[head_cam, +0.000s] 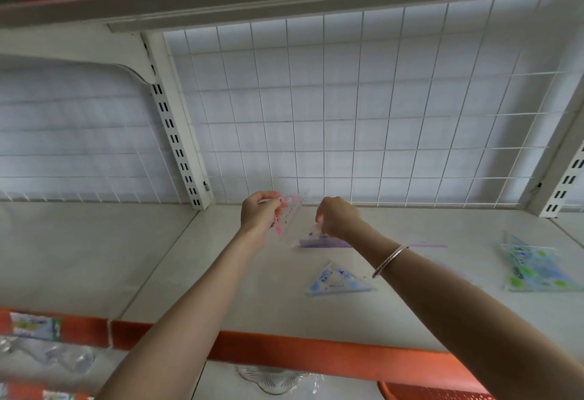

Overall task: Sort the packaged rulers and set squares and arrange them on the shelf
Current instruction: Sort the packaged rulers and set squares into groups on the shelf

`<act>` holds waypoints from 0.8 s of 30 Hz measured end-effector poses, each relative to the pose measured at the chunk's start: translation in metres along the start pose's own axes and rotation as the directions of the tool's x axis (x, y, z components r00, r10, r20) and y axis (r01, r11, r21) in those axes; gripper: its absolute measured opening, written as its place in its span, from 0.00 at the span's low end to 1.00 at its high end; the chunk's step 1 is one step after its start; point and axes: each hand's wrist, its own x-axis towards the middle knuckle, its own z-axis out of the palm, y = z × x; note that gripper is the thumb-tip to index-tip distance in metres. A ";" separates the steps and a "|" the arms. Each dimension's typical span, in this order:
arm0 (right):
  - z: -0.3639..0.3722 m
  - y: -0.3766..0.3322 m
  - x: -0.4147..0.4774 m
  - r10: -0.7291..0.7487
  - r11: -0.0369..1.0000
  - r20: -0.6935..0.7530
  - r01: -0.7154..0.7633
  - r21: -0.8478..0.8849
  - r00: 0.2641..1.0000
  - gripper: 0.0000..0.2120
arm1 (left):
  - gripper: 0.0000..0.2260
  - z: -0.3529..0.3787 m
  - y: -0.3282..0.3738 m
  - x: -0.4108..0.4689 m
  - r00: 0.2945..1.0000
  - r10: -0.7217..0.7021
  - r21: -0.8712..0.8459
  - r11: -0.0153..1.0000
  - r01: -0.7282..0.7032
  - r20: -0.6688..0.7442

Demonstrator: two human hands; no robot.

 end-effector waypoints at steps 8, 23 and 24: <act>0.001 0.009 0.001 0.029 0.983 -0.034 -0.022 0.185 0.999 0.17 | 0.07 0.012 -0.001 -0.007 0.998 0.009 -0.001 1.000 -0.009 0.063; -0.035 0.039 -0.036 0.006 0.852 -0.198 0.098 0.513 0.980 0.11 | 0.08 0.060 0.003 -0.029 0.991 0.029 0.084 0.996 -0.040 0.134; -0.038 0.045 -0.041 -0.004 0.864 -0.205 0.107 0.492 0.979 0.11 | 0.09 0.066 0.004 -0.032 0.988 0.020 0.087 0.996 -0.033 0.151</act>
